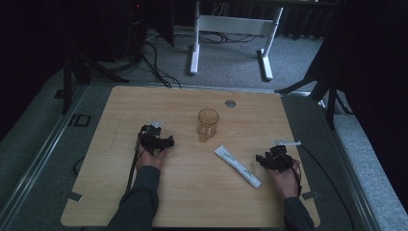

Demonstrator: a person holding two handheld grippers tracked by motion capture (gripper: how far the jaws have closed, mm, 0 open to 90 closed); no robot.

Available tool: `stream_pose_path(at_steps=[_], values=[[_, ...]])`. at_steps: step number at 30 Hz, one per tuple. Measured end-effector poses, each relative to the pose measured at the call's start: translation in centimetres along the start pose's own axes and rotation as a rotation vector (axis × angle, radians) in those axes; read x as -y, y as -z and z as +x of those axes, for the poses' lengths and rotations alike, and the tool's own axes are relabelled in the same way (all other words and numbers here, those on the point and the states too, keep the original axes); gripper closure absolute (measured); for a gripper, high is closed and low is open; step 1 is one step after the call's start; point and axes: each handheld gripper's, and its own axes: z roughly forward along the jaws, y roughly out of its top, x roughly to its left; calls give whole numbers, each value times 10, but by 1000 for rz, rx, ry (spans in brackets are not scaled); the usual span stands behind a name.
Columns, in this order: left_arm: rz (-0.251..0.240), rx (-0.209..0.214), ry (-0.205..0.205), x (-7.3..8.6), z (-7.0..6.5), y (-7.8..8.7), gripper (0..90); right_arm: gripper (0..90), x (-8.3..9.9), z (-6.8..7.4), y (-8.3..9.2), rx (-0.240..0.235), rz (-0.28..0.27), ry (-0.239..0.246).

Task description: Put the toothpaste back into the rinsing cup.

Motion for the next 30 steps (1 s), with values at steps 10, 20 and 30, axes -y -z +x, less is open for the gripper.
stream_pose_path(at_steps=[10,20,30], values=[[0,-1,1,0,0,0,121,563,-3,5,5,64,13,73],[0,-2,2,0,0,0,122,570,-9,11,15,33,10,64],[1,-2,2,0,0,0,122,525,-14,18,25,45,51,47]])
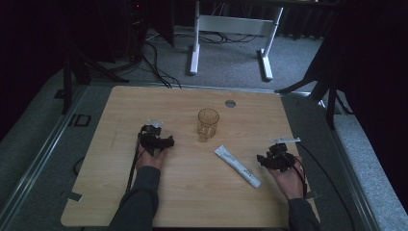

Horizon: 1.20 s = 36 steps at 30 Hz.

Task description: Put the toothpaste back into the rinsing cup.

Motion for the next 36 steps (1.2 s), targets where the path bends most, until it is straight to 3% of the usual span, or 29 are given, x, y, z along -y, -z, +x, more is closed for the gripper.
stream_pose_path(at_steps=[9,14,23,29,36], values=[[0,0,0,0,0,0,122,595,-4,2,8,-8,18,-12],[0,0,0,0,0,0,122,617,-7,6,11,12,46,8],[0,0,0,0,0,0,122,628,-12,14,18,19,31,54],[-1,0,1,0,0,0,122,628,-15,21,19,22,51,85],[-1,0,2,0,0,0,122,625,-21,28,15,-12,83,104]])
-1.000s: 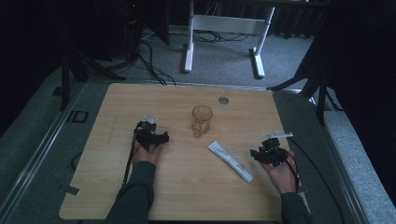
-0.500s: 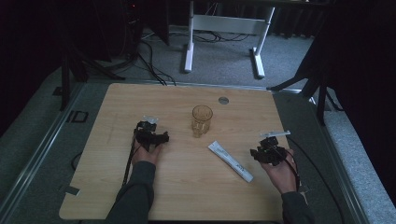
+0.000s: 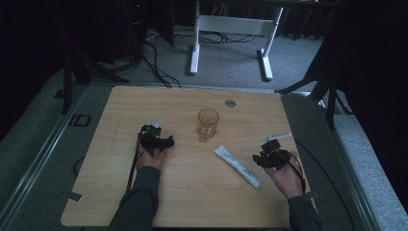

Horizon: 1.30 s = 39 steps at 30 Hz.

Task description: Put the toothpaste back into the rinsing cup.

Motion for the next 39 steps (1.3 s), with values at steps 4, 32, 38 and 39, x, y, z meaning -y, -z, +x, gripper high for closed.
stream_pose_path(at_steps=[4,32,38,39], values=[[0,0,-1,0,0,0,122,616,-2,2,-2,-14,10,0],[0,2,-2,0,-1,0,123,592,-14,25,-10,-32,58,81],[-2,2,0,0,-1,0,123,591,-16,31,-13,-36,75,97],[-2,2,0,0,-1,0,123,592,-16,32,-13,-36,77,98]])
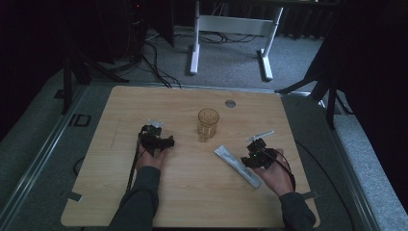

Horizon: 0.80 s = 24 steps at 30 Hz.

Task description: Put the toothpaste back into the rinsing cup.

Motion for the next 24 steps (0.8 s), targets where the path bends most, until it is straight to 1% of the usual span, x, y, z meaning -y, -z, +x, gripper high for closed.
stream_pose_path(at_steps=[8,17,24], values=[[1,0,-1,0,0,0,123,584,-4,4,-4,-9,18,18],[0,0,0,0,0,0,123,591,-6,5,-7,-13,35,27],[0,0,0,0,0,0,124,598,-9,8,-13,-15,61,42]])
